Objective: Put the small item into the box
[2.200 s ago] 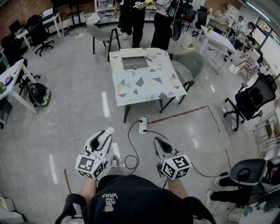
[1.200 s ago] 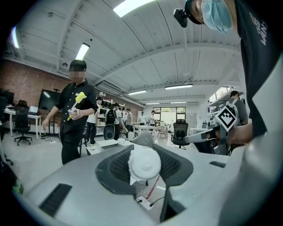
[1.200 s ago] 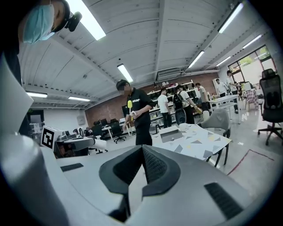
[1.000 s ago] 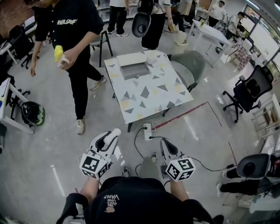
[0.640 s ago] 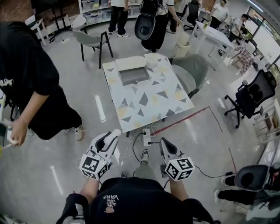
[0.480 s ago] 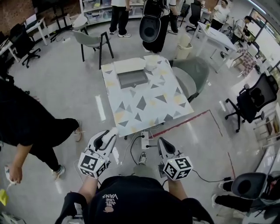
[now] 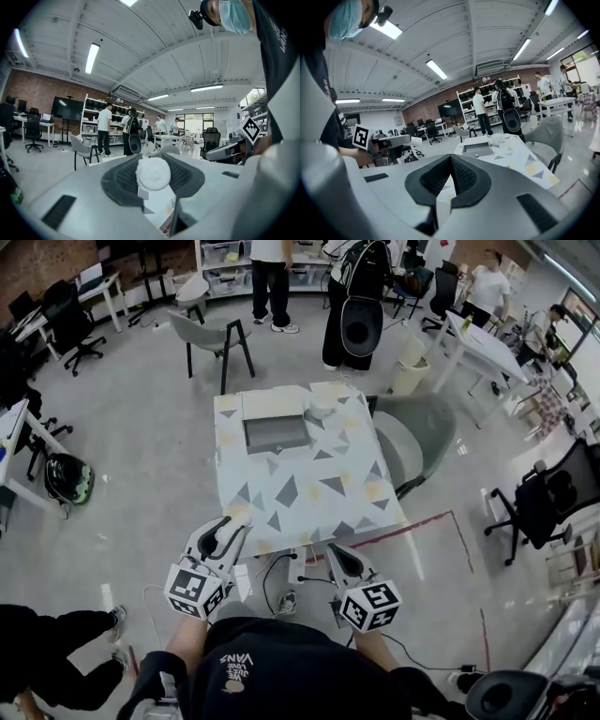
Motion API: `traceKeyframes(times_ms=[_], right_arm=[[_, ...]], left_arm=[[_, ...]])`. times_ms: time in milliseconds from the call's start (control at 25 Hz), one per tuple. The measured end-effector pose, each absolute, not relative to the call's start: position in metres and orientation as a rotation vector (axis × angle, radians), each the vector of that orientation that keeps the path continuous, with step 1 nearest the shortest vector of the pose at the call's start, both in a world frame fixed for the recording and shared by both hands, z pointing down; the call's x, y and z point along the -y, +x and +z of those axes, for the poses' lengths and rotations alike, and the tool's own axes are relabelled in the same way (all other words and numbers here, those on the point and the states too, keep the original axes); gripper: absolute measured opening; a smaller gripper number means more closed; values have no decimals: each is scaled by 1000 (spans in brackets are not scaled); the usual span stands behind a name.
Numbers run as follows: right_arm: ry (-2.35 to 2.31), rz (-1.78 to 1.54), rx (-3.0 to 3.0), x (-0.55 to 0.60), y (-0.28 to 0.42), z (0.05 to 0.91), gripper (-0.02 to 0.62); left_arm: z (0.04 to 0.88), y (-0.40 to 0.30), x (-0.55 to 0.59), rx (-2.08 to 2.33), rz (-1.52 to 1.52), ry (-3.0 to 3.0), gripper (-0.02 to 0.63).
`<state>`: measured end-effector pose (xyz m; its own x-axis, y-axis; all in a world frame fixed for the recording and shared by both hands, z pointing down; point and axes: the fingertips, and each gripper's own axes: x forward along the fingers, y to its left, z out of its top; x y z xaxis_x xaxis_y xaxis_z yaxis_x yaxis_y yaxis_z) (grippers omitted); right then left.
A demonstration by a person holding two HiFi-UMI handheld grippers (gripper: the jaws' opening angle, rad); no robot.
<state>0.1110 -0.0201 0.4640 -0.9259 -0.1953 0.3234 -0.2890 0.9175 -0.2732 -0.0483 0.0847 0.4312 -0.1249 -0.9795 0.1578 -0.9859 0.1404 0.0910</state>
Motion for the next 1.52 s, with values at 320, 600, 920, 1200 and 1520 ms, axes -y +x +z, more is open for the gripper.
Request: traceKeyframes(times_ms=[320, 600, 920, 1200, 1520], right_arm=[[338, 535, 2772, 50, 113, 481, -1], [469, 559, 2758, 78, 97, 489, 0], [655, 603, 2712, 104, 43, 494, 0], [725, 631, 2660, 120, -11, 507, 0], [887, 699, 2573, 130, -28, 529, 0]], left_arm=[[443, -52, -43, 2208, 118, 1930, 137], [454, -89, -1, 2142, 158, 2001, 137], [458, -165, 56, 2036, 242, 2128, 137], [481, -231, 116, 1937, 370, 2224, 137], [539, -255, 185, 1671, 624, 2353, 135]])
